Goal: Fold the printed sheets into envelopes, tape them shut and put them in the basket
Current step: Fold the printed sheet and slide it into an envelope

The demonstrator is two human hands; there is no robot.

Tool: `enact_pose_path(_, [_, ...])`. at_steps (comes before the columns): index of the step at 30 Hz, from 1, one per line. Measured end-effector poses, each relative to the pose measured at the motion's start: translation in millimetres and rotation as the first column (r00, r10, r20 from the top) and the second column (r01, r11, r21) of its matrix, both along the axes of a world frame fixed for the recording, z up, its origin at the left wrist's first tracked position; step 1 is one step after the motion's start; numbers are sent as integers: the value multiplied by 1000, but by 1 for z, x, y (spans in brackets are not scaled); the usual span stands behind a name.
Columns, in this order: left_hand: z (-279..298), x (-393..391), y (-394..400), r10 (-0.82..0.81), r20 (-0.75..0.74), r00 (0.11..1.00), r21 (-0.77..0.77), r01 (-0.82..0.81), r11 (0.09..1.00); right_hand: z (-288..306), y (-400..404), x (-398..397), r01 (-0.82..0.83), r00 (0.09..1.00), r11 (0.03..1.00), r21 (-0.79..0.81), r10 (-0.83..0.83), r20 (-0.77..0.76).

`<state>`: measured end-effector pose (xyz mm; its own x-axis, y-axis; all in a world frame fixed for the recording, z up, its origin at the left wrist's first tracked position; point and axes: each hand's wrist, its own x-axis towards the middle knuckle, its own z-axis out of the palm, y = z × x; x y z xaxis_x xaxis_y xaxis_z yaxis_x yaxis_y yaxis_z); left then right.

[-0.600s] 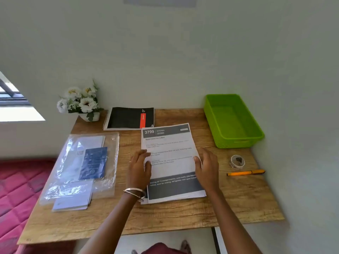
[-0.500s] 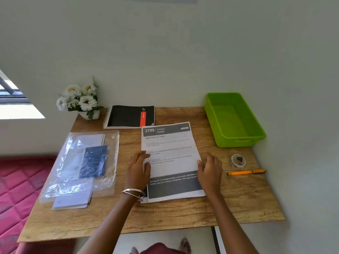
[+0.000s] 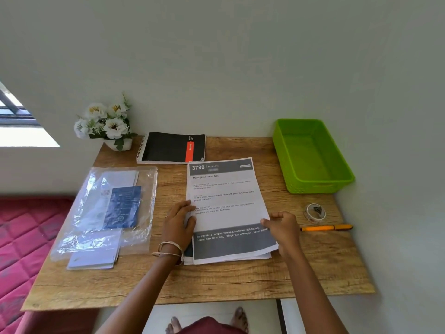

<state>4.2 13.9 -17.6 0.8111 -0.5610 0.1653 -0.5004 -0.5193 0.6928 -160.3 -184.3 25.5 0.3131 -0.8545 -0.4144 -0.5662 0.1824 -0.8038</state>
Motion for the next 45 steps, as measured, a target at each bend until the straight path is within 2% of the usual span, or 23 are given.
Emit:
enact_pose_path(3, [0, -1, 0, 13, -7, 1000, 10, -13, 1000, 2, -2, -3, -9, 989, 995, 97, -5, 147])
enact_pose_path(6, [-1, -1, 0, 20, -16, 1000, 15, -20, 1000, 0, -1, -6, -47, 974, 998, 40, 37, 223])
enact_pose_path(9, [0, 0, 0, 19, -16, 1000, 13, -19, 1000, 2, -4, -16, -204, 943, 972, -118, 228, 243])
enact_pose_path(11, [1, 1, 1, 4, -18, 1000, 2, -4, 1000, 3, -8, -28, -372, 889, 907, -199, 410, 203])
enact_pose_path(14, [0, 3, 3, -29, -11, 1000, -16, 29, 999, 2, -11, -44, -537, 803, 825, -174, 563, 194])
enact_pose_path(17, [-3, 4, 3, -24, -22, 999, -9, 24, 1000, -1, -14, -52, -531, 784, 845, -63, 518, 342])
enact_pose_path(19, [-2, 3, 2, -11, -32, 999, -3, 11, 1000, -3, -18, -53, -522, 773, 851, -50, 498, 393])
enact_pose_path(23, [-1, 3, 2, -18, -32, 999, -9, 18, 1000, -11, -18, -48, -536, 777, 829, -160, 558, 290])
enact_pose_path(27, [1, 6, 6, -70, -45, 997, -11, 70, 997, -17, -9, -42, -376, 848, 908, -184, 417, 327])
enact_pose_path(30, [6, 10, 6, -103, -90, 991, 26, 105, 994, -18, -7, -33, -226, 927, 942, -248, 286, 242])
enact_pose_path(32, [10, 15, 6, -118, -138, 983, 63, 127, 990, -17, -6, -26, -199, 956, 928, -315, 254, 145])
enact_pose_path(39, [14, 10, 12, -126, -200, 972, 25, 134, 991, -20, -5, -9, -259, 966, 847, -465, 222, -135])
enact_pose_path(41, [12, 9, 11, -159, -175, 972, 43, 169, 985, -15, 2, -3, -287, 954, 821, -494, 198, -225])
enact_pose_path(42, [10, 8, 10, -180, -136, 974, 79, 192, 978, -12, 9, 0, -315, 942, 782, -538, 185, -282])
enact_pose_path(45, [2, 7, 11, -217, -13, 976, 186, 216, 959, -13, 32, 16, -476, 874, 583, -659, 226, -431])
